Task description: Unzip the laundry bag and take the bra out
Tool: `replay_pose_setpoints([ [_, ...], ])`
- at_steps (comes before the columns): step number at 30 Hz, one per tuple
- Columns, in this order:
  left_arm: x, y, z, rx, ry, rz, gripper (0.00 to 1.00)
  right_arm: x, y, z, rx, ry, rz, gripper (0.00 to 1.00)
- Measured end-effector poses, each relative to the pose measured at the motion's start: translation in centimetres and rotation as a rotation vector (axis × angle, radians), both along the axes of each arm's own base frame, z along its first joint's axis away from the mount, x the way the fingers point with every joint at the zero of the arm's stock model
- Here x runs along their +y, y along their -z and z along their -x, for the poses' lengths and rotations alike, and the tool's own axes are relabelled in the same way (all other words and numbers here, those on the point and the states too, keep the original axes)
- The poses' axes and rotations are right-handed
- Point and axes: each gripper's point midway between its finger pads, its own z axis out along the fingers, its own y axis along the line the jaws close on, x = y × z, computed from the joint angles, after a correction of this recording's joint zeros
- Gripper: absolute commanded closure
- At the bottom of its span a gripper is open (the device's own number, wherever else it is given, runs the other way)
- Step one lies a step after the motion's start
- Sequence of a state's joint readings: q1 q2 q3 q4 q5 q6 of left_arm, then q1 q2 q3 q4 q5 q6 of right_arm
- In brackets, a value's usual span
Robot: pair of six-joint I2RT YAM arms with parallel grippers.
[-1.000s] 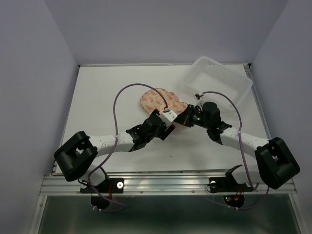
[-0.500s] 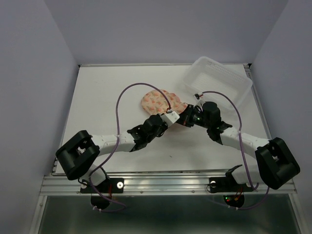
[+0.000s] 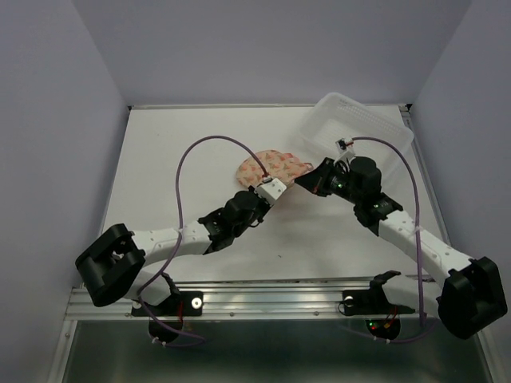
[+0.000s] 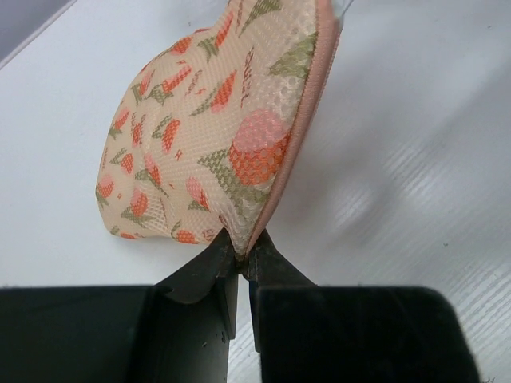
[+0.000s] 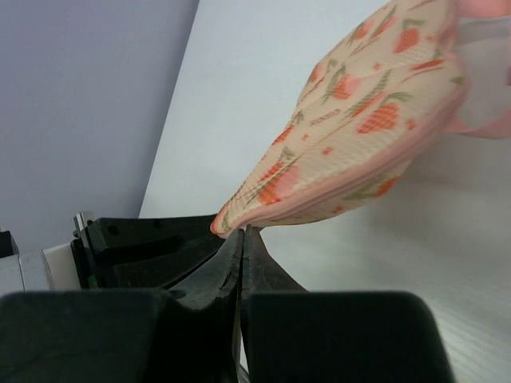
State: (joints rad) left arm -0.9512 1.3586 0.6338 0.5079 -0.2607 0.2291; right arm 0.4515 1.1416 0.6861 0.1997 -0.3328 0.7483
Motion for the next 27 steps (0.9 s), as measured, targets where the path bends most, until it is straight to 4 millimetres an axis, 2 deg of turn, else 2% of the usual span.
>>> replay_pose_setpoints([
  [4,-0.1,-0.3,0.1,0.018,-0.024,0.042,1.00,-2.6,-1.0,-1.0,-0.014,0.083,0.040,0.99],
  [9,0.8,-1.5,0.3,0.023,-0.101,0.091,1.00,-4.2,0.0,-1.2,0.035,0.123,0.075,0.99],
  [12,1.8,-2.6,0.4,0.023,-0.151,0.126,0.73,-4.4,0.0,-1.3,0.040,0.126,0.078,0.99],
  [13,2.0,-3.0,0.5,0.023,-0.160,0.136,0.53,-4.5,-0.2,-1.4,0.037,0.125,0.078,0.99],
  [14,2.3,-3.1,0.5,0.026,-0.168,0.143,0.18,-4.4,-0.3,-1.4,0.032,0.117,0.078,0.99],
  [17,3.0,-2.7,0.5,0.044,-0.195,0.127,0.01,-4.7,-0.5,-2.3,0.018,0.120,0.087,0.99],
  [20,3.7,-1.8,0.7,0.073,-0.208,0.097,0.01,-4.9,0.3,-3.0,0.030,0.122,0.097,0.99],
  [22,3.7,-1.5,0.9,0.087,-0.198,0.085,0.01,-4.4,0.8,-2.9,0.040,0.107,0.105,0.99],
  [25,3.1,-1.9,1.4,0.099,-0.152,0.093,0.01,-2.6,1.2,-1.9,0.046,0.047,0.108,0.99],
  [27,2.5,-2.9,1.6,0.096,-0.115,0.119,0.01,-1.0,1.1,-1.0,0.035,0.004,0.106,0.99],
])
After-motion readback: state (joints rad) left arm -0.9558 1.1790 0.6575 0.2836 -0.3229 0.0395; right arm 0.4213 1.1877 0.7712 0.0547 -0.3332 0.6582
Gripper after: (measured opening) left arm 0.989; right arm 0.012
